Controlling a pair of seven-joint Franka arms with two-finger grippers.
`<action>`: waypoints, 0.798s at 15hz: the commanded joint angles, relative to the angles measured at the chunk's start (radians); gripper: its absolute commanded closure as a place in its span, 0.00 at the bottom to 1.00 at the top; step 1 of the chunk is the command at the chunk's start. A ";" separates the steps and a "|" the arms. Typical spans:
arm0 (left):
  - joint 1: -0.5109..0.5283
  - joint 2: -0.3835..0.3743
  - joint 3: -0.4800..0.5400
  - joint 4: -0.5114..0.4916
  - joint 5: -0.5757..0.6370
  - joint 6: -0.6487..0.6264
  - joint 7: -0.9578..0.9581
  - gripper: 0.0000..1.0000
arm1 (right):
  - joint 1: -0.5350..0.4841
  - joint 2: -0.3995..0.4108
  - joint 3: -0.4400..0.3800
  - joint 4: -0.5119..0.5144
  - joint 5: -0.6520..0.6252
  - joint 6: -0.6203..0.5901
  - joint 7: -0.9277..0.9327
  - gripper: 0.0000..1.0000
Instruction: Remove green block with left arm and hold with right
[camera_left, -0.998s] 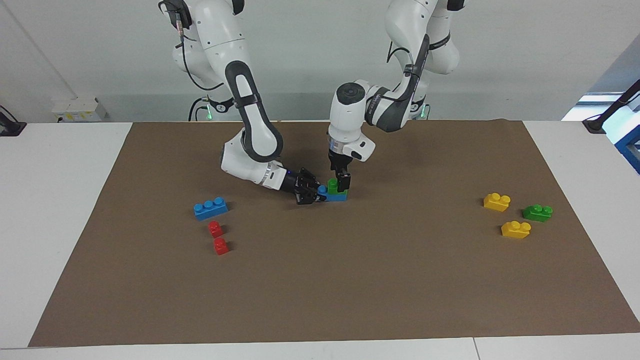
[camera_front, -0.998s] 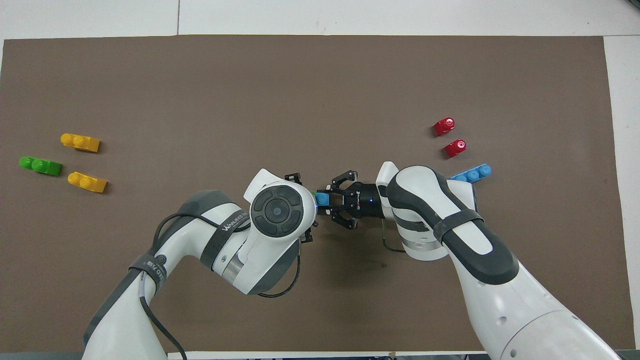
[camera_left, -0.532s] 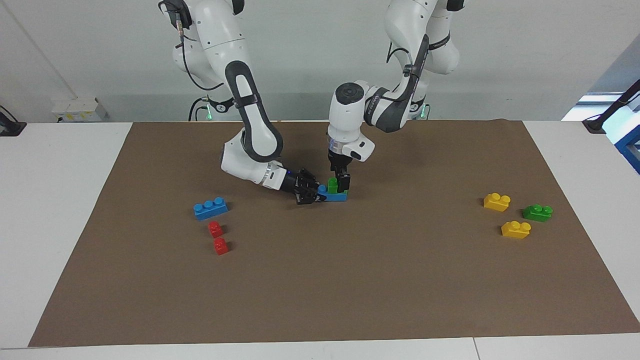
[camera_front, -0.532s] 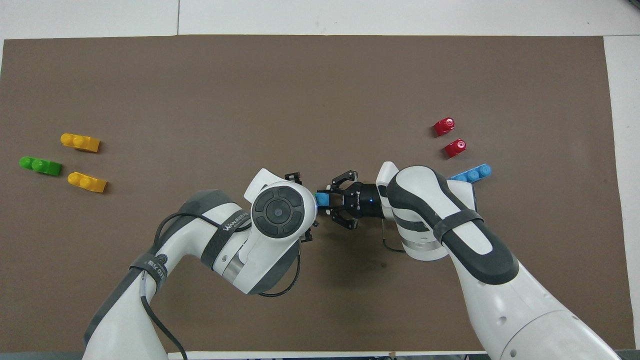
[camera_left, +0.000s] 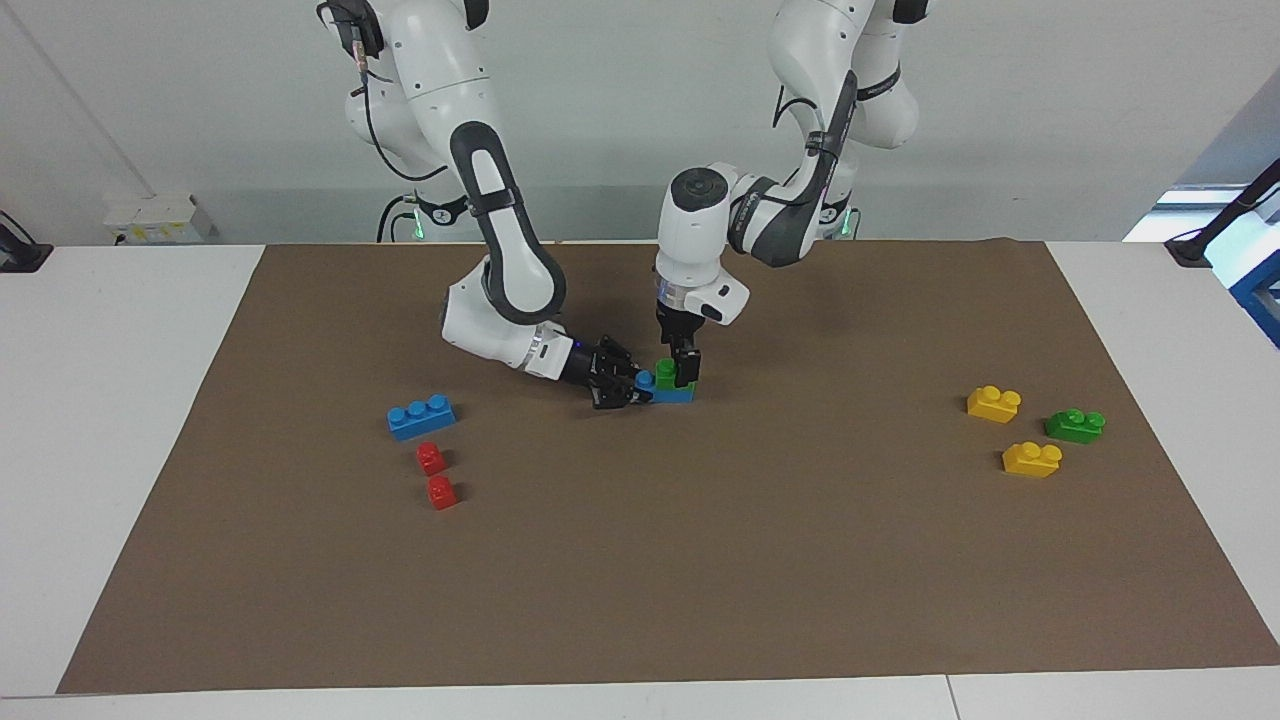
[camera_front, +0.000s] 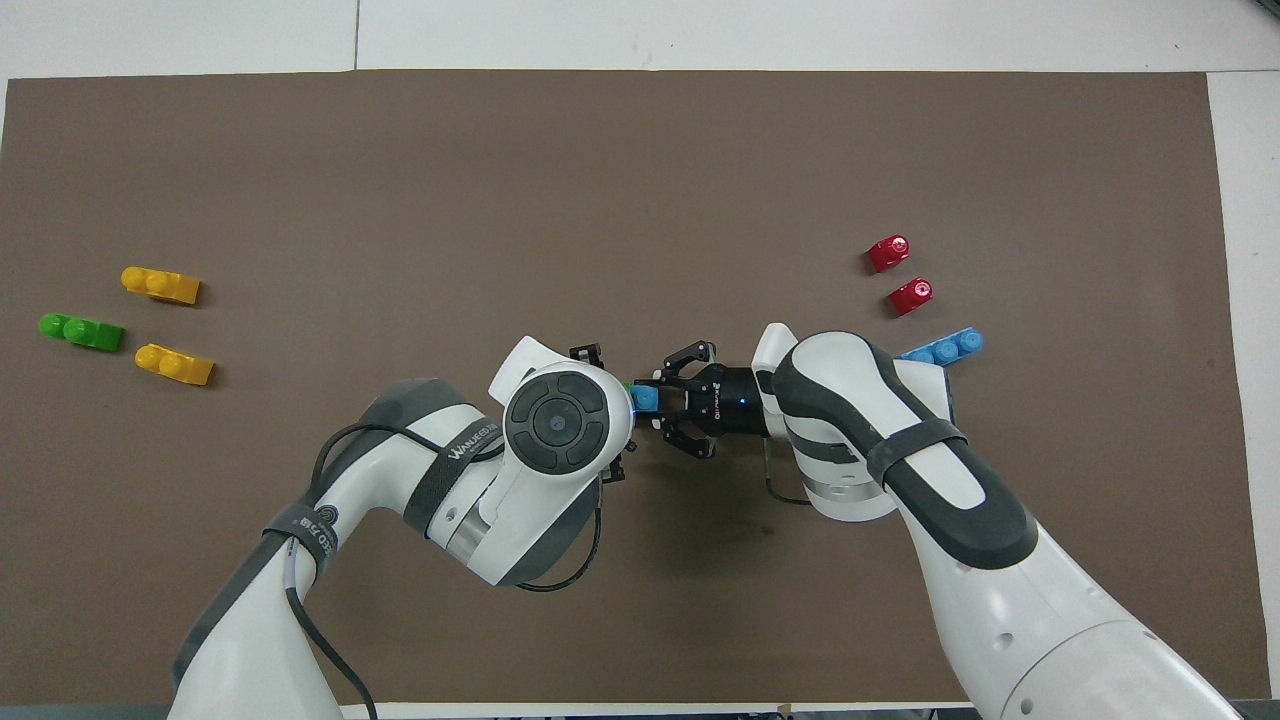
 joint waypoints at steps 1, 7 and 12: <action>-0.018 0.016 0.014 0.003 0.025 0.025 -0.027 0.00 | -0.008 0.003 0.007 -0.004 0.026 0.018 -0.025 0.70; -0.013 0.017 0.014 0.007 0.026 0.034 -0.021 0.13 | -0.008 0.003 0.007 -0.004 0.026 0.020 -0.024 0.91; -0.015 0.017 0.014 0.006 0.025 0.042 -0.021 0.22 | -0.008 0.003 0.007 -0.004 0.026 0.020 -0.021 1.00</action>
